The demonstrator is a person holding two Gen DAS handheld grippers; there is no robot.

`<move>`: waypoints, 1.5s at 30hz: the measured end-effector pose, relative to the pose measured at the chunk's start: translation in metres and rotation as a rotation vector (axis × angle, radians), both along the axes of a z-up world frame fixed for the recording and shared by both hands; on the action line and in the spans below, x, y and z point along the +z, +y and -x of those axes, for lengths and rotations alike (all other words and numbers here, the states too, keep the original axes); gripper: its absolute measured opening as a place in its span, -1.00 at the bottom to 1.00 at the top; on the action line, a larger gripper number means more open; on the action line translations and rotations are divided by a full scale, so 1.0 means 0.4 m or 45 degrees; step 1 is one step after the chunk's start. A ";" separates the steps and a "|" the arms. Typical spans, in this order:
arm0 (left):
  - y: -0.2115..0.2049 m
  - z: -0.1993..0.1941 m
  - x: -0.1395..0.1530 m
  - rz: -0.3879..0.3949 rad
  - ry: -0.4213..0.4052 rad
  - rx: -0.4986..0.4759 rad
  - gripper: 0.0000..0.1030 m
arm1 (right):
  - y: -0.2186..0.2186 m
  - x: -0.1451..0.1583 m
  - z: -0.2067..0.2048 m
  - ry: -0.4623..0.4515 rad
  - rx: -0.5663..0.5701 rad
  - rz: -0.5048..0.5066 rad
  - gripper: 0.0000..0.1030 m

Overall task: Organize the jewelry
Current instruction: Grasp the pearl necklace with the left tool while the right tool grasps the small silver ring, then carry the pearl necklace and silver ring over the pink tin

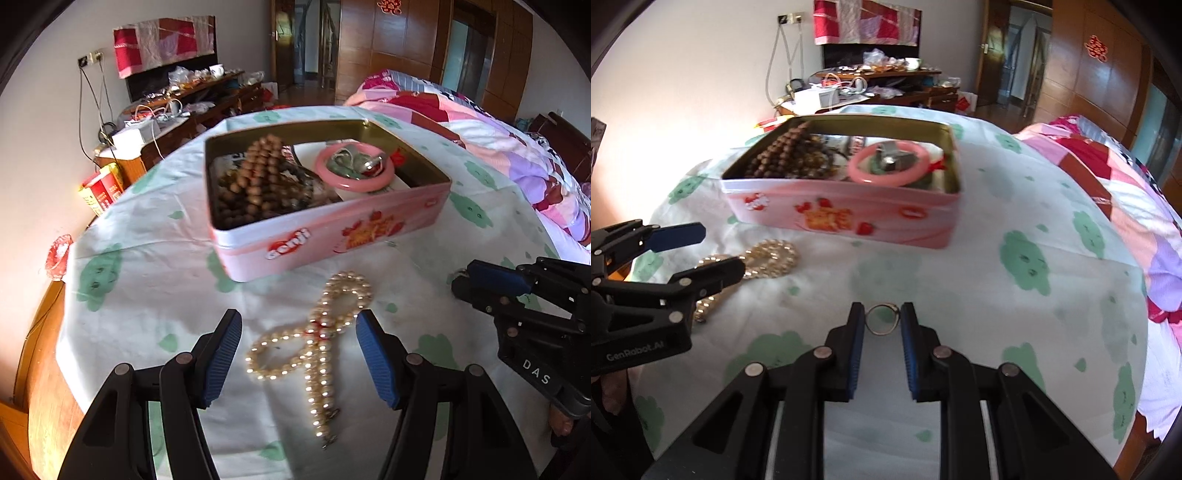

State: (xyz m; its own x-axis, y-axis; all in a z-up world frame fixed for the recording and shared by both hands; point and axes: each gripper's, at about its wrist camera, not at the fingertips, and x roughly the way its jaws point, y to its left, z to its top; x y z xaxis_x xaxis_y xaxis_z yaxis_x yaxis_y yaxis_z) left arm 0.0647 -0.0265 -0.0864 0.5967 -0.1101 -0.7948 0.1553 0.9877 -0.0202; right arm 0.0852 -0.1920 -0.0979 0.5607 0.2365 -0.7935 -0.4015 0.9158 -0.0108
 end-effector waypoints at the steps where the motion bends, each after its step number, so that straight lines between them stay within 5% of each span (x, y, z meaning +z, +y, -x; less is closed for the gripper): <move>1: -0.005 -0.005 -0.003 0.006 0.012 -0.013 0.26 | -0.004 0.000 -0.002 -0.001 -0.007 -0.001 -0.57; 6: -0.011 -0.022 -0.016 0.037 0.055 -0.036 0.20 | -0.006 0.004 -0.005 -0.007 -0.006 -0.007 -0.57; 7: -0.011 -0.019 -0.015 0.037 0.048 -0.035 0.08 | -0.005 0.004 -0.005 -0.007 -0.004 -0.006 -0.57; 9: -0.013 -0.016 -0.012 0.028 0.035 -0.054 -0.50 | -0.007 0.004 -0.006 -0.009 -0.003 -0.008 -0.57; 12: -0.002 -0.015 -0.009 0.071 0.036 -0.057 -0.76 | -0.011 0.005 -0.006 -0.016 -0.002 -0.014 -0.57; 45: 0.022 0.021 0.152 0.124 -0.211 -0.059 -0.76 | -0.013 0.112 0.028 -0.154 0.018 -0.089 -0.57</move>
State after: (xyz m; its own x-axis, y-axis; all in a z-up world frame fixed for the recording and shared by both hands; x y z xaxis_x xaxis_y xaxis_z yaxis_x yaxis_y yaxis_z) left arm 0.0564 -0.0176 -0.0256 0.7111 -0.2122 -0.6703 0.2096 0.9740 -0.0860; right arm 0.0739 -0.1974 -0.0532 0.6474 0.2972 -0.7018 -0.4138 0.9104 0.0039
